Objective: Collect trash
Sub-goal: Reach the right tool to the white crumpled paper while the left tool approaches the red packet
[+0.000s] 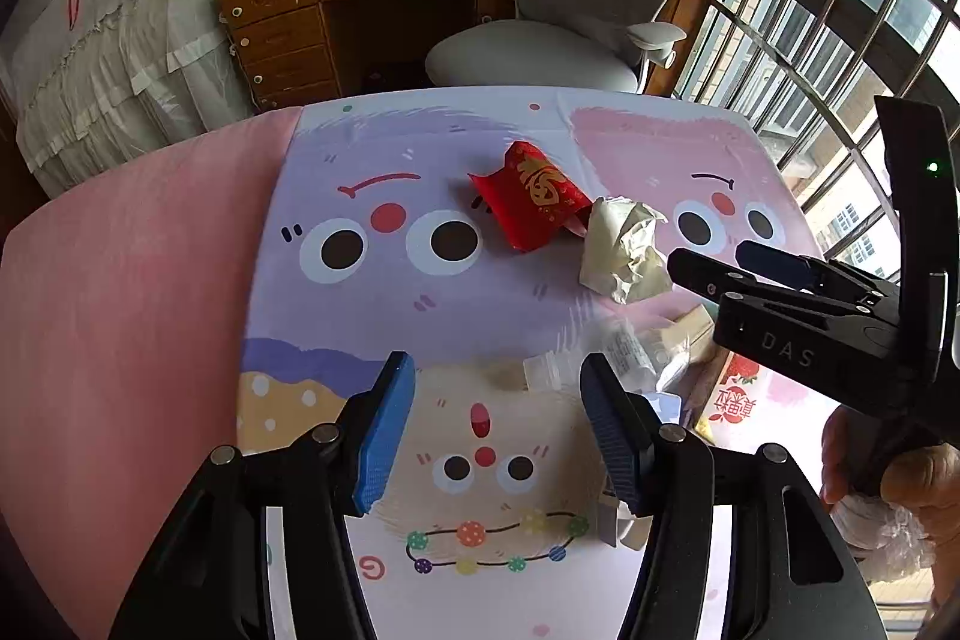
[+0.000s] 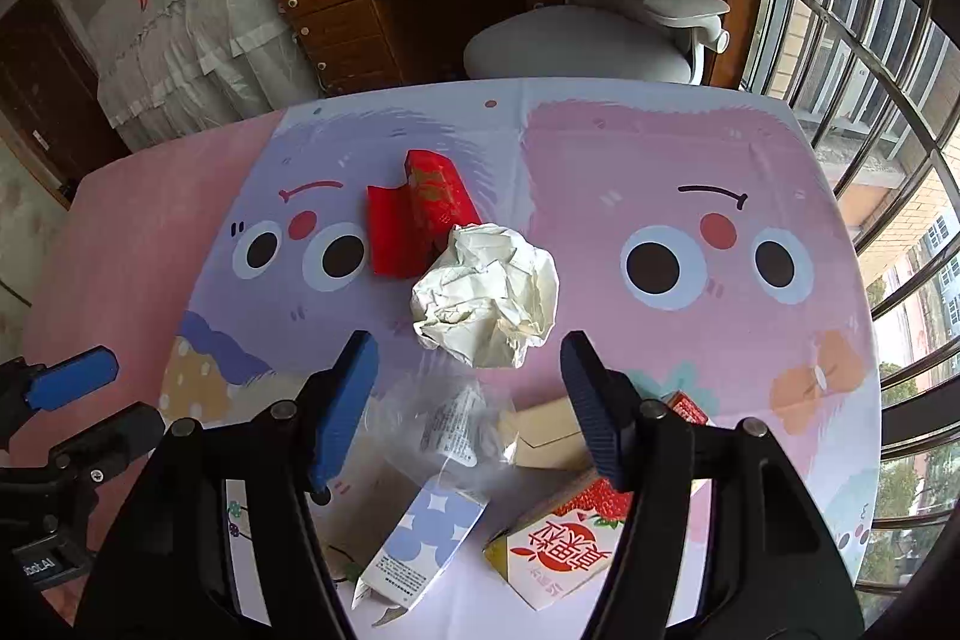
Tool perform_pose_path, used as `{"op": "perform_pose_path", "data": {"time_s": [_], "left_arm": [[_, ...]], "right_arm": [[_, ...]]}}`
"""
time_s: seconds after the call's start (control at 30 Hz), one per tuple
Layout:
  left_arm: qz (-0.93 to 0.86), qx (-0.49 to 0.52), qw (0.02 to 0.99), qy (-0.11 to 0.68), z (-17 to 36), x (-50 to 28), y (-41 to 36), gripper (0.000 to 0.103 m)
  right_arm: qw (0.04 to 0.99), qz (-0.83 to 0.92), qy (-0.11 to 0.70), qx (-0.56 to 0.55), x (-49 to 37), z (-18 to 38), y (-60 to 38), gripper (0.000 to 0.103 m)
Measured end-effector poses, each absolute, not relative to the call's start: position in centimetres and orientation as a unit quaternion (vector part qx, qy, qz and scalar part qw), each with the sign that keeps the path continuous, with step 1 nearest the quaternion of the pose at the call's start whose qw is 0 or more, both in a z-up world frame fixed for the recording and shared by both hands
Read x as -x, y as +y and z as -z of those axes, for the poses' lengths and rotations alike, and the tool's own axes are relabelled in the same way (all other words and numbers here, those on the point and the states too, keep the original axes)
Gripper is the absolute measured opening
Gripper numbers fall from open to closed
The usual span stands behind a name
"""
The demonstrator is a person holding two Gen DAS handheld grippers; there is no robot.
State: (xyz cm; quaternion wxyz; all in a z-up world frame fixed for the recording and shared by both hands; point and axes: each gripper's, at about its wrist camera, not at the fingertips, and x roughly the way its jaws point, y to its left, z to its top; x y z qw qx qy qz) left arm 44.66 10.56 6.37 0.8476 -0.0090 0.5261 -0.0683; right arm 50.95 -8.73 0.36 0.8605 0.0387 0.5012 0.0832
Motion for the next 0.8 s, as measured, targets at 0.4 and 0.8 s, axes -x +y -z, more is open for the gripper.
{"op": "perform_pose_path", "data": {"time_s": [0.4,0.8], "left_arm": [[0.112,0.006,0.828,0.549,-0.1,-57.1,10.4,0.059],[0.131,0.010,0.815,0.565,2.6,-62.5,8.2,0.059]], "right_arm": [[0.841,-0.067,0.530,-0.086,-60.5,6.4,-10.4,0.071],[0.770,-0.108,0.574,-0.257,-62.3,10.7,-13.6,0.072]]}}
